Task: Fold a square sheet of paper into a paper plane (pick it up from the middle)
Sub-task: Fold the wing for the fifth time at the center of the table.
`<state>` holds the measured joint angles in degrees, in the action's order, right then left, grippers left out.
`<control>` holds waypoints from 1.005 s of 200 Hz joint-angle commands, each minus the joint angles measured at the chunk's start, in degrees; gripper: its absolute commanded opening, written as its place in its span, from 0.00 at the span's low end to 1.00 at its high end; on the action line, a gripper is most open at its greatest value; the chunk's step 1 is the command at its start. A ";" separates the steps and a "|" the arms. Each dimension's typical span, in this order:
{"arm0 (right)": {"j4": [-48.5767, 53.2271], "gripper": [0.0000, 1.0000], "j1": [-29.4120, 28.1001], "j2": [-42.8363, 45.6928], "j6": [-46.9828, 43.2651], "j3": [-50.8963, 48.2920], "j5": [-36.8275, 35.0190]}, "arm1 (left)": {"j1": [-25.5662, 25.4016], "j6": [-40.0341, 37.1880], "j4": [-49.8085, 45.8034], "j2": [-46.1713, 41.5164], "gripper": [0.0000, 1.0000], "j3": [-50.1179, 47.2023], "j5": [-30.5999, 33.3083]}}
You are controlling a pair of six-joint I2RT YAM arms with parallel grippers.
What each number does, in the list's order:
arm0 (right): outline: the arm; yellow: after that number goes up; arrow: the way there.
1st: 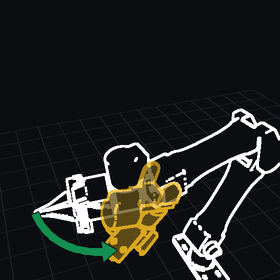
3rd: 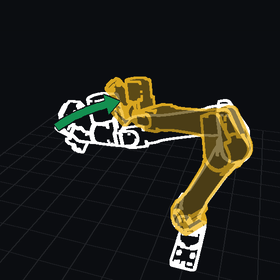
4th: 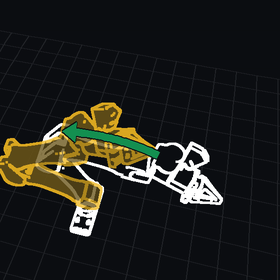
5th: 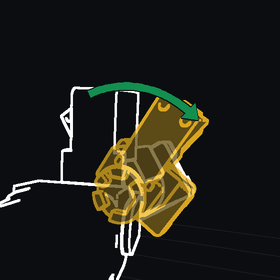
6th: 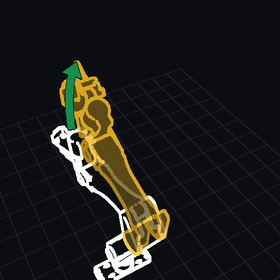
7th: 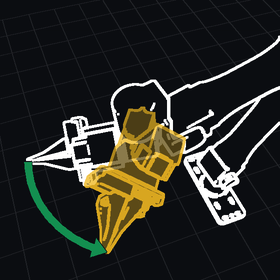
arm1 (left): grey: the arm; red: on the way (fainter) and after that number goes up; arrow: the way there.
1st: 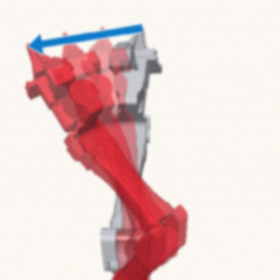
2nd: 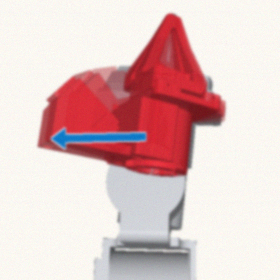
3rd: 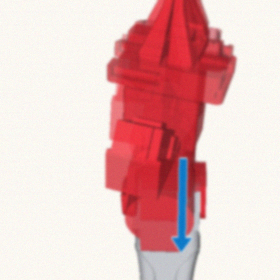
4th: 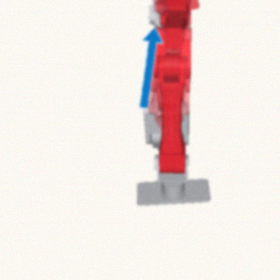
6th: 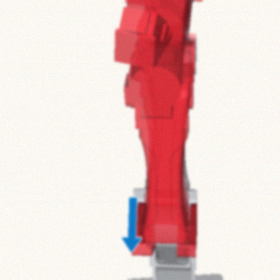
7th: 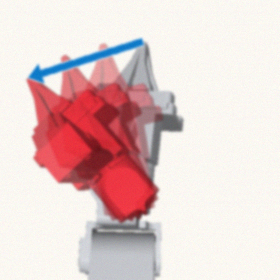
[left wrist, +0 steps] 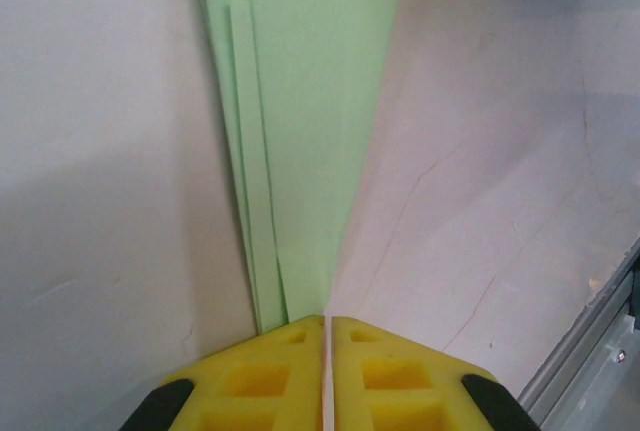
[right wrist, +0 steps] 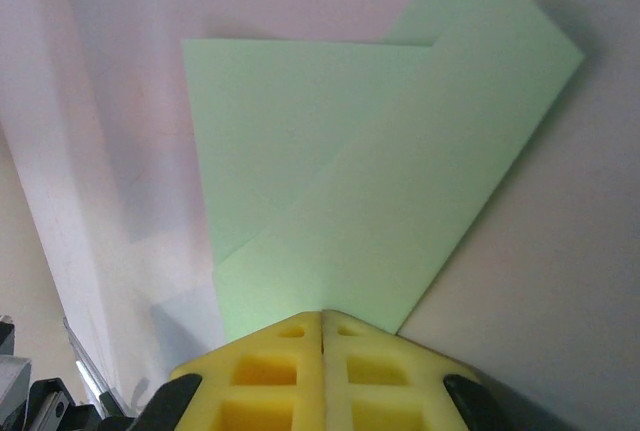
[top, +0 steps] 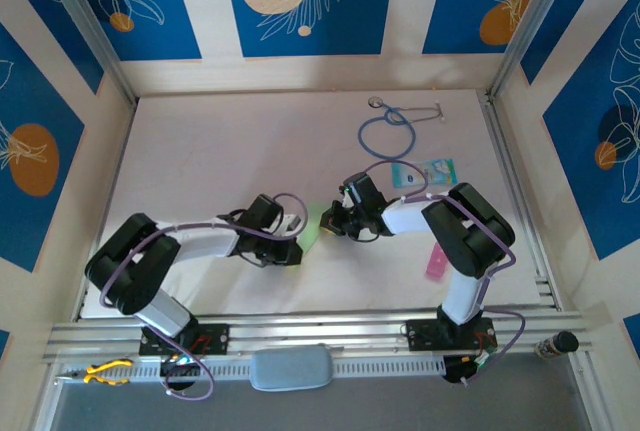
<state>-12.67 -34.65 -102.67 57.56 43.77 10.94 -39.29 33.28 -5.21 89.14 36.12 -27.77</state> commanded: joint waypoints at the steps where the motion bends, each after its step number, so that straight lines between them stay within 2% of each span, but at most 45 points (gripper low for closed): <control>1: 6.19 0.00 0.02 -3.41 0.01 -0.94 -3.82 | -0.43 1.21 -4.19 -1.94 0.11 -2.70 1.27; 68: 6.34 0.00 -0.10 -3.50 0.03 -0.53 -3.67 | -0.43 2.08 -6.19 -6.35 0.00 -6.27 4.09; 118: 6.87 0.00 -0.06 -3.06 -0.21 -0.11 -3.63 | -0.32 1.32 -5.30 -14.09 0.00 -3.23 6.68; 134: 7.00 0.00 -0.12 -3.07 -0.13 0.21 -3.56 | -0.31 1.11 -2.50 -11.81 0.00 -0.73 3.63; 167: 7.40 0.00 -0.22 -3.07 -0.21 0.53 -3.42 | -0.37 1.58 1.94 -1.18 0.01 6.32 -1.71; 201: 7.48 0.00 -0.32 -3.06 -0.11 0.53 -3.40 | -0.35 -0.03 0.17 6.51 0.01 12.05 -0.50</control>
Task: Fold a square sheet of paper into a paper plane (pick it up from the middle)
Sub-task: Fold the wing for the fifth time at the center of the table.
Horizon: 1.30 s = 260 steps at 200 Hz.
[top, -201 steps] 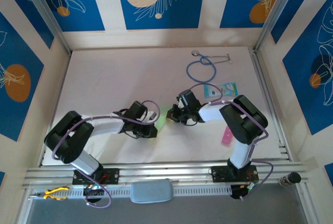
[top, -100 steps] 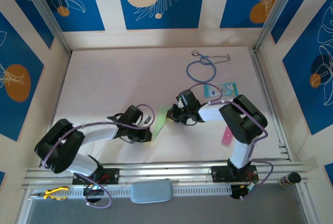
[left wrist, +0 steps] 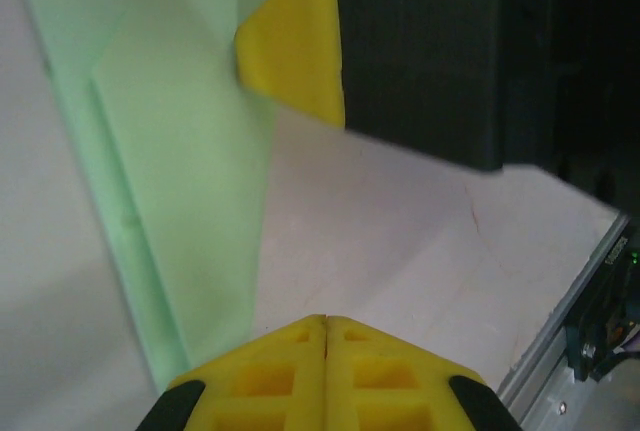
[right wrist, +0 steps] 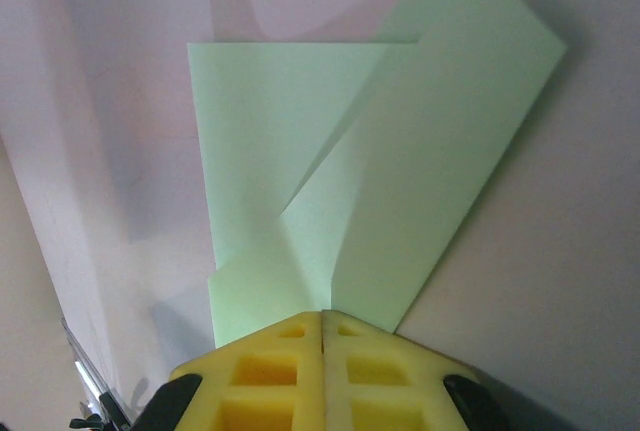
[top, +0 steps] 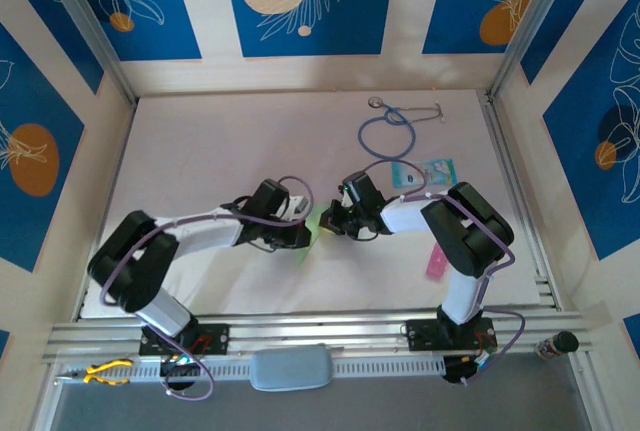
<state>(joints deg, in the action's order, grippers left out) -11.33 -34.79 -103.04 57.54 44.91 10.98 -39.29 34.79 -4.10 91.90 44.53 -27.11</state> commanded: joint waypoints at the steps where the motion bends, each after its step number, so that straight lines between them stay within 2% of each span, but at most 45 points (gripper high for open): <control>1: 6.15 0.00 -0.19 -2.64 -0.12 -0.61 -3.48 | -0.35 -1.59 -1.28 3.96 0.01 3.76 -1.00; 14: 6.15 0.00 -0.20 -2.56 -0.13 -0.51 -3.47 | -0.34 -2.57 -3.69 5.65 0.00 4.24 0.35; 58: 6.81 0.00 -0.09 -2.26 -0.33 -0.51 -3.88 | -0.27 -3.08 -2.55 5.34 0.00 -2.87 1.57; 96: 7.17 0.00 0.15 -2.64 -0.59 -0.34 -4.04 | -0.28 -3.41 -3.82 1.44 0.00 -7.89 3.38; 193: 7.09 0.00 0.22 -2.25 -0.56 -0.77 -4.13 | -0.27 -5.00 -9.41 -6.51 0.01 -11.44 3.84; 229: 7.06 0.00 0.16 -2.18 -0.51 -0.67 -3.95 | 0.00 -2.99 -8.51 -11.40 0.00 -9.29 3.22; 260: 6.98 0.00 0.07 -2.09 -0.50 -0.65 -3.95 | 0.79 -1.76 -5.07 -9.06 0.02 -3.33 0.88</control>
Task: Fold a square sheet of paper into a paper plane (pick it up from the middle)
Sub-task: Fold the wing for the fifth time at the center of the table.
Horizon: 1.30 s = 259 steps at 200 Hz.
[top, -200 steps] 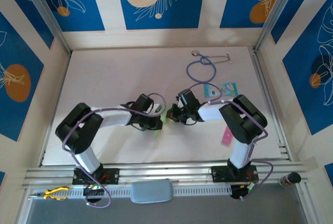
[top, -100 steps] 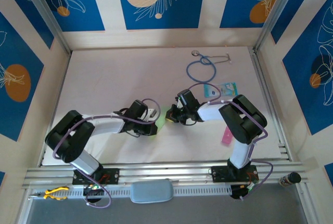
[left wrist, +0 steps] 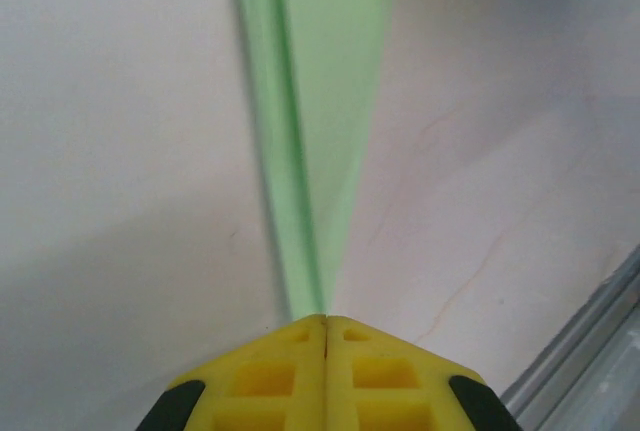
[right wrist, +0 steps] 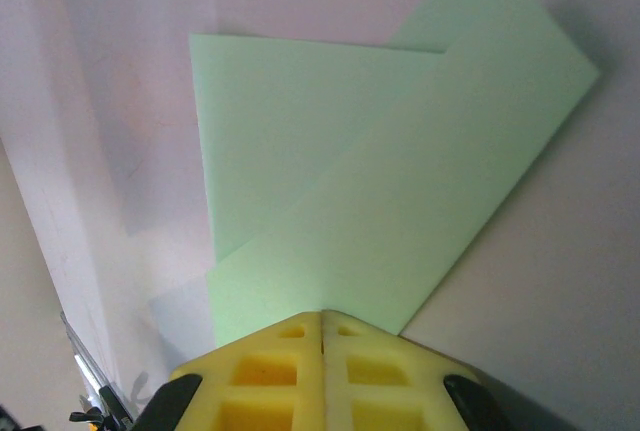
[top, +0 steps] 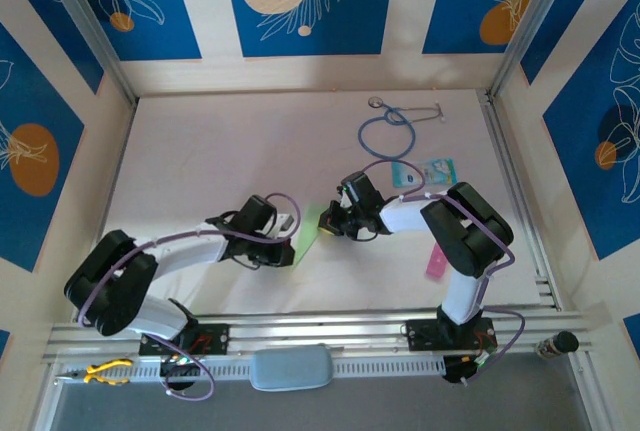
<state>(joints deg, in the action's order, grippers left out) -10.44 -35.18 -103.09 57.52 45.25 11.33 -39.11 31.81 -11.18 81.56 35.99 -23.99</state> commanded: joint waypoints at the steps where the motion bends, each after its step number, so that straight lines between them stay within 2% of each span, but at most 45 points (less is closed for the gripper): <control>1: 6.11 0.00 0.46 -2.08 -0.48 -1.02 -4.30 | 0.66 1.18 2.16 1.61 0.02 5.45 -2.36; 41: 5.93 0.00 0.46 -2.03 -0.30 -1.00 -4.13 | 0.79 0.29 2.68 10.77 0.03 13.23 -5.64; 59: 6.02 0.00 0.44 -2.03 -0.21 -0.87 -4.14 | 0.78 -0.34 -0.58 14.72 0.00 16.26 -5.57; 113: 6.00 0.00 0.46 -1.67 -0.21 -1.31 -4.32 | 0.15 -1.20 -0.60 19.37 0.01 16.68 -3.55; 154: 6.01 0.00 0.46 -1.88 -0.35 -1.44 -4.48 | 0.10 -1.64 -3.11 18.82 0.02 13.13 0.32; 198: 5.96 0.00 0.81 -2.24 -0.47 -1.45 -4.44 | 0.13 -0.08 -1.17 15.05 0.04 7.82 -1.23; 259: 5.69 0.00 1.07 -2.52 -0.40 -1.31 -4.13 | 0.09 -1.50 -4.64 8.39 0.07 2.15 -1.37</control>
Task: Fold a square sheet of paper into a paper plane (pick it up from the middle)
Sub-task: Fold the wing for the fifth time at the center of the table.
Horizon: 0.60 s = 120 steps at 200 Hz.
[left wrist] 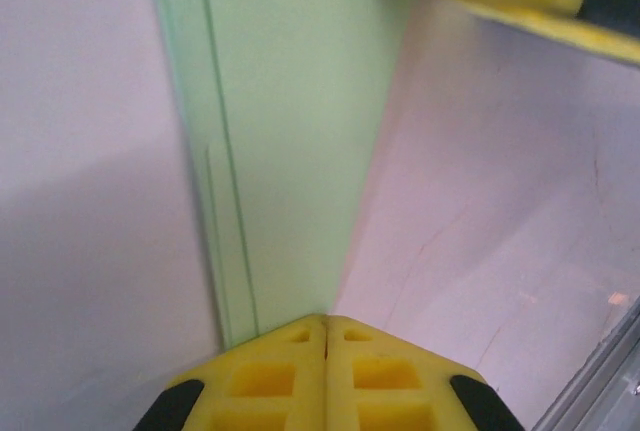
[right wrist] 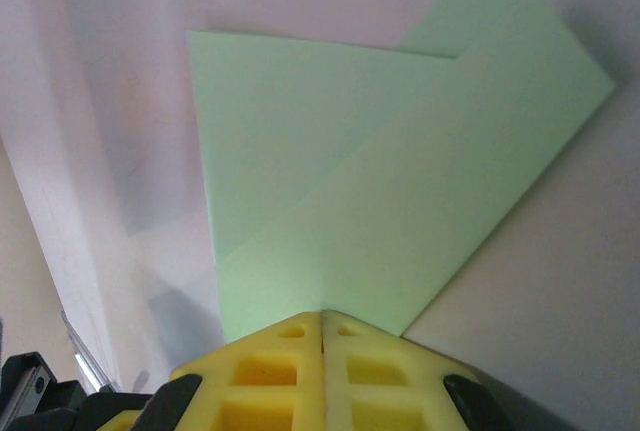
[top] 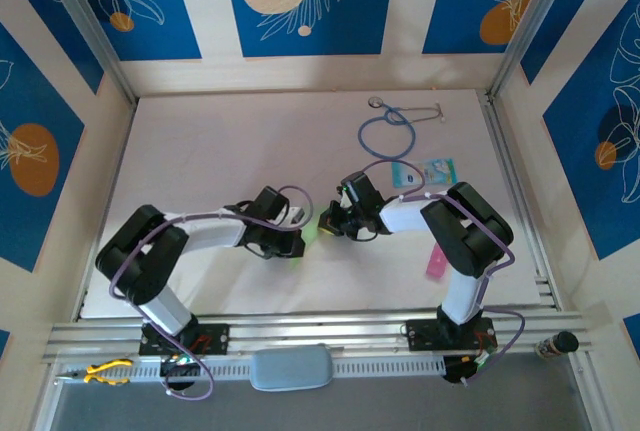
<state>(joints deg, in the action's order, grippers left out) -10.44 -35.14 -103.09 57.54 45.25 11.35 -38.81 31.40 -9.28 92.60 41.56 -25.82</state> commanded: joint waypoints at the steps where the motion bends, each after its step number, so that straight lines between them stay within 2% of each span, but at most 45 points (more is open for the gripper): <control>1: 5.74 0.00 0.96 -2.48 -0.41 -1.31 -4.15 | -0.17 -1.12 -6.59 -2.80 0.07 -3.60 0.49; 57: 5.83 0.00 0.96 -2.30 -0.41 -1.31 -4.20 | -0.17 -1.28 -10.29 -11.15 0.06 -9.51 2.94; 100: 5.66 0.00 0.86 -2.27 -0.79 -1.21 -3.97 | 0.00 -0.91 -10.71 -15.62 0.06 -6.67 3.96; 120: 5.15 0.00 0.81 -1.95 -1.12 -1.33 -3.59 | 0.49 -0.63 -9.09 -14.90 0.14 -4.27 4.14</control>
<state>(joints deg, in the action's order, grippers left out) -10.48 -34.87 -103.09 57.49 45.25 11.33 -38.81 31.00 -18.39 78.00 33.74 -22.81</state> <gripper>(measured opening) 0.045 0.087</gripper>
